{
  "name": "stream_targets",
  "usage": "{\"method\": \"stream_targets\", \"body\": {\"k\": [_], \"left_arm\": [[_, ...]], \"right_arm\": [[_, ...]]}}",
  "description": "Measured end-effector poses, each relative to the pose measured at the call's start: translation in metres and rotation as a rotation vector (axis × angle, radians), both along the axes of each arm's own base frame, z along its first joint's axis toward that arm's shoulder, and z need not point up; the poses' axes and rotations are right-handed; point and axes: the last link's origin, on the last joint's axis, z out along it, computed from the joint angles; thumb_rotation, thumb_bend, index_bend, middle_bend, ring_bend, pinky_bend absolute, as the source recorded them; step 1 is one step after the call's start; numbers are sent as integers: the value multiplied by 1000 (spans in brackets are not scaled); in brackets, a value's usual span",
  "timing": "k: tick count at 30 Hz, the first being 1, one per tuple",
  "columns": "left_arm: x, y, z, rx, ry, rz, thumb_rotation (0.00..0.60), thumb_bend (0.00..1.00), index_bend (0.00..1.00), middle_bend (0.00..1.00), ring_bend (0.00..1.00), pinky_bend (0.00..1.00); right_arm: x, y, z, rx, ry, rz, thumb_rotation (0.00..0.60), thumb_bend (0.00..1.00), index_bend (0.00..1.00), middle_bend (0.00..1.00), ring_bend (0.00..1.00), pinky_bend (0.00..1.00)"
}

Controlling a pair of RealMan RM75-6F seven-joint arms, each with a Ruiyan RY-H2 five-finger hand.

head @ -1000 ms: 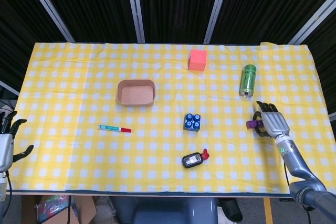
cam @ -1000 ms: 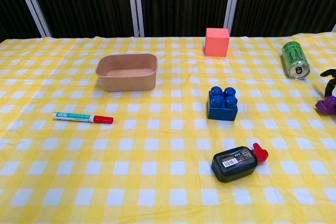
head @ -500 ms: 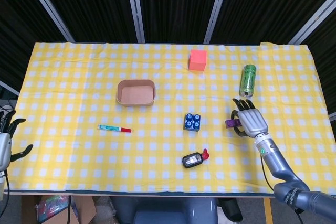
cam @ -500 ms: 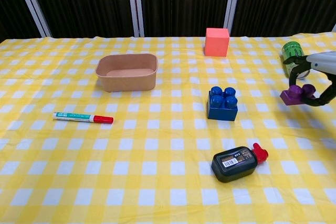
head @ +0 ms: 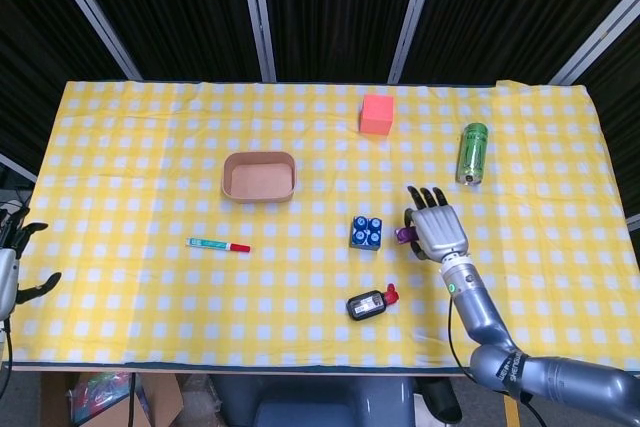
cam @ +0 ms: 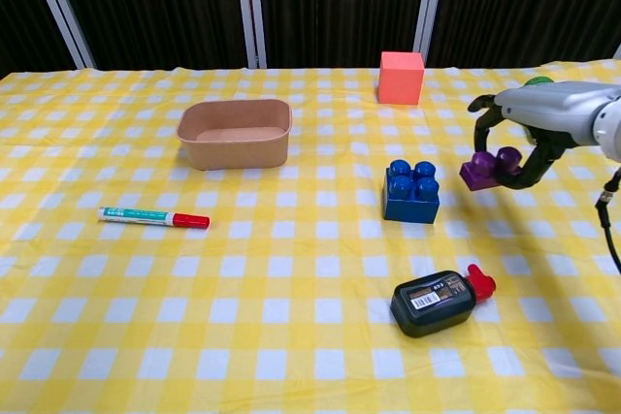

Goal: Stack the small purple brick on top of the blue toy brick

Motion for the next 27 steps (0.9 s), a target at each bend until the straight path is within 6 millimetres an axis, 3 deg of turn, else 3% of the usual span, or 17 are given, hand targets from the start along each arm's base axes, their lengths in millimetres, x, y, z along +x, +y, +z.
{"method": "stream_targets", "body": {"k": [11, 27], "left_arm": [[-6, 1, 8, 18, -24, 12, 600, 210, 253, 87, 0, 47], [-12, 1, 14, 29, -45, 34, 600, 210, 254, 87, 0, 47]], "right_arm": [[32, 2, -23, 14, -7, -1, 600, 500, 575, 1, 0, 0], [50, 6, -23, -3, -1, 5, 600, 501, 580, 1, 0, 0]]}}
